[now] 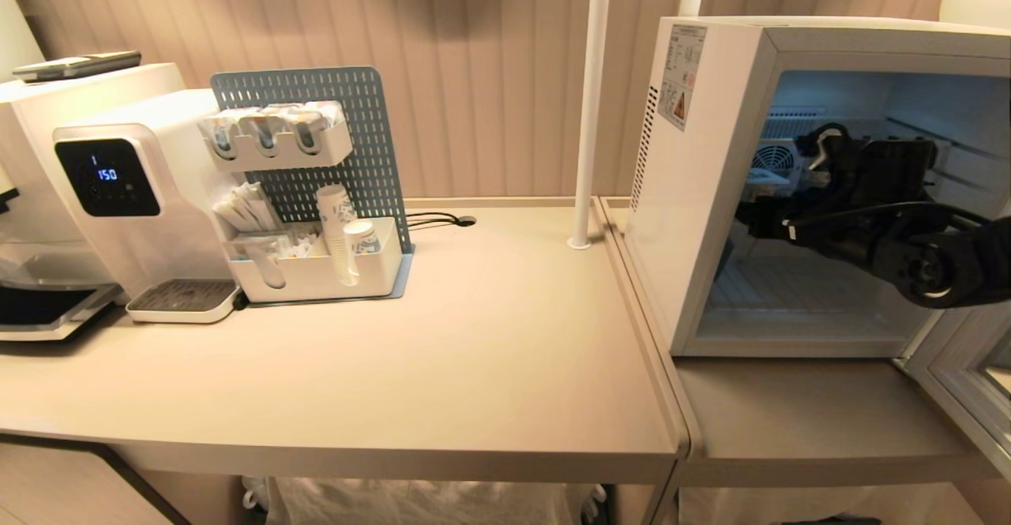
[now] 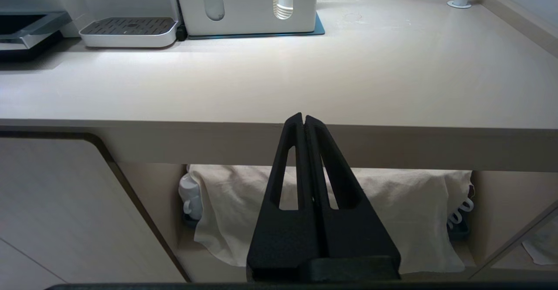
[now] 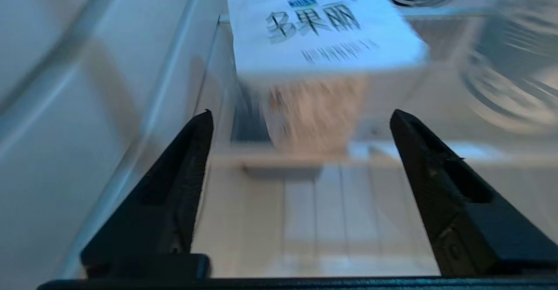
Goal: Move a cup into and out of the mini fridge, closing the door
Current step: Take the yoghurt out of the freezer
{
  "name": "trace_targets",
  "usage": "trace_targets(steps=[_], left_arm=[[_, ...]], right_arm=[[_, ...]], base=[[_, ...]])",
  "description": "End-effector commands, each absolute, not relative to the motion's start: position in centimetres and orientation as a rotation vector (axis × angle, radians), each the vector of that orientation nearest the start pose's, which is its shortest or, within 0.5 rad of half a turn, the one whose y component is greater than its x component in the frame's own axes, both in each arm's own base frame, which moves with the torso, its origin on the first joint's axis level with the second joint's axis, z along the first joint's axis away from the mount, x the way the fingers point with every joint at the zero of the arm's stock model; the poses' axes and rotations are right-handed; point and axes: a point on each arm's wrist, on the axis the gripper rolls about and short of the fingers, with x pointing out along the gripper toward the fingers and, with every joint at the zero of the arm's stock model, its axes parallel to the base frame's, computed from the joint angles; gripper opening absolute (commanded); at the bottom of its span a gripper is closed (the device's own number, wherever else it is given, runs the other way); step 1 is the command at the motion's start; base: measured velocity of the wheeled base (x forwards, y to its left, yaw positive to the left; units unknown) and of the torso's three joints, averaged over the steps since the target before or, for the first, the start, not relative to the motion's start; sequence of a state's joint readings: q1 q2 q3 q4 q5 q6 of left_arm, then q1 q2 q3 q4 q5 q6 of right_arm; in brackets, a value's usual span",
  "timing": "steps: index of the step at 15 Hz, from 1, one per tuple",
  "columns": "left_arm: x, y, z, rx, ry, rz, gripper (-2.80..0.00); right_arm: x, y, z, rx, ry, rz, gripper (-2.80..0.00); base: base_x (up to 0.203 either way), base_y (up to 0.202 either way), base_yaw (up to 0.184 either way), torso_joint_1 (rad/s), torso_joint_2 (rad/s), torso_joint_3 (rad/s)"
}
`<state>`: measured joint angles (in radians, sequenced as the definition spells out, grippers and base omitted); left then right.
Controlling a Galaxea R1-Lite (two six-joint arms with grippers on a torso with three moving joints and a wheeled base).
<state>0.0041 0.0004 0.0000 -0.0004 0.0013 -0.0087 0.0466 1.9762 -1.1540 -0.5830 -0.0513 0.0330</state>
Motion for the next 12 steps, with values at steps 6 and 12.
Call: trace_targets(steps=[6, 12], left_arm=[[-2.3, 0.0, 7.6, -0.015, 0.001, 0.008, -2.8], [-2.3, 0.0, 7.6, -0.015, -0.001, 0.008, -2.8]], right_arm=[[44.6, 1.9, 14.4, 0.02, 0.252, -0.009, 0.0], [44.6, 0.5, 15.2, 0.026, 0.247, -0.039, -2.8]], base=[[0.0, 0.0, 0.0, 0.0, 0.0, 0.0], [0.0, 0.0, 0.0, 0.0, 0.0, 0.0]])
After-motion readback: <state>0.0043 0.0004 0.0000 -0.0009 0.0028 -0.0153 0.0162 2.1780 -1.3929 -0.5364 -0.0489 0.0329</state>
